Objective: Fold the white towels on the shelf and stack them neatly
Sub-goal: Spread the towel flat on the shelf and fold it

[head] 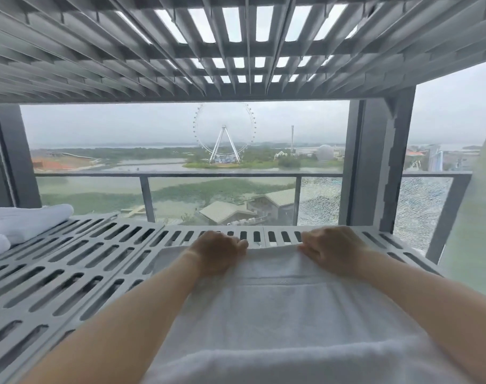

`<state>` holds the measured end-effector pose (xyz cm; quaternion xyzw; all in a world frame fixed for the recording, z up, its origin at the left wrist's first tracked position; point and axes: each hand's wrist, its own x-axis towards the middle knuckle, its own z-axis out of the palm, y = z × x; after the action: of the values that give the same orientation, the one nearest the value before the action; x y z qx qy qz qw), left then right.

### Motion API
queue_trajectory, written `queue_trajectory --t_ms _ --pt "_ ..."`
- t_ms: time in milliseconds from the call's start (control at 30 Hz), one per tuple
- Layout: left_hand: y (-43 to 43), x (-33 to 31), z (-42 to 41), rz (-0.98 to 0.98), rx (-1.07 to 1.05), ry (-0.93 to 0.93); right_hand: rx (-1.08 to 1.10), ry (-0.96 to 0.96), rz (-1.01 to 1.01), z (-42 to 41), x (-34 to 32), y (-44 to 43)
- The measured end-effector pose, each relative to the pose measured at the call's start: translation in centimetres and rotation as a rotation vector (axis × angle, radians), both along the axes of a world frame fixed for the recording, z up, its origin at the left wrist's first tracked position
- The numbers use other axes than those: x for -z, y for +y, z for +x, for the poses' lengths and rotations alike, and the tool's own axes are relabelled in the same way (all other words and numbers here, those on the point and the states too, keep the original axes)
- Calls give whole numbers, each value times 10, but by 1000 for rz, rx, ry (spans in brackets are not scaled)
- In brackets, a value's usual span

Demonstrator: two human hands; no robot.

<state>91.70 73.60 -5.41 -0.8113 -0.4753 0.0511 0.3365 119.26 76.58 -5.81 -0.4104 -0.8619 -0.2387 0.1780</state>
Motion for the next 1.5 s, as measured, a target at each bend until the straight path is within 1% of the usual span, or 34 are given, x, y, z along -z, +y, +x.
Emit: queue_trajectory --t_ms 133,200,267,400,500,600,700,800,900,967,1067,1167,1233,1300,1400,1467,1500 --pt "26 17 6 -54 -13 100 -16 -11 -77 -5 17 34" --pt "34 23 5 -62 -34 79 -15 77 -170 -7 26 46" --pt "41 23 3 -63 -41 40 -25 145 -212 -6 28 57" --pt "48 21 0 -67 -31 -42 -42 171 -232 -5 28 69" --pt "43 14 -4 -81 -51 -178 -68 137 -164 -7 28 71" --pt "35 4 -24 -238 -83 -381 -98 38 -142 -17 23 68" --pt "22 -2 -51 -441 -151 -538 -170 54 -233 -45 18 57" --pt "10 -9 -74 -529 -228 -653 -254 96 -365 -91 18 43" --pt "0 -15 -90 -592 -273 -753 -329 152 -422 -136 20 36" --pt "-5 -17 -99 -638 -290 -751 -315 195 -452 -157 21 33" --pt "-7 -18 -114 -700 -297 -773 -208 220 -493 -176 26 31" --pt "-6 -26 -128 -684 -319 -821 -111 246 -502 -181 30 32" --pt "-5 -28 -135 -663 -325 -865 -62 298 -550 -181 31 33" --pt "-4 -23 -139 -652 -334 -865 0 359 -585 -185 30 32" --pt "0 -6 -137 -655 -329 -757 17 502 -661 -199 27 29" --pt "5 9 -134 -527 -264 -628 -7 566 -694 -208 27 26" --pt "6 16 -132 -453 -224 -593 -1 562 -673 -212 29 25"
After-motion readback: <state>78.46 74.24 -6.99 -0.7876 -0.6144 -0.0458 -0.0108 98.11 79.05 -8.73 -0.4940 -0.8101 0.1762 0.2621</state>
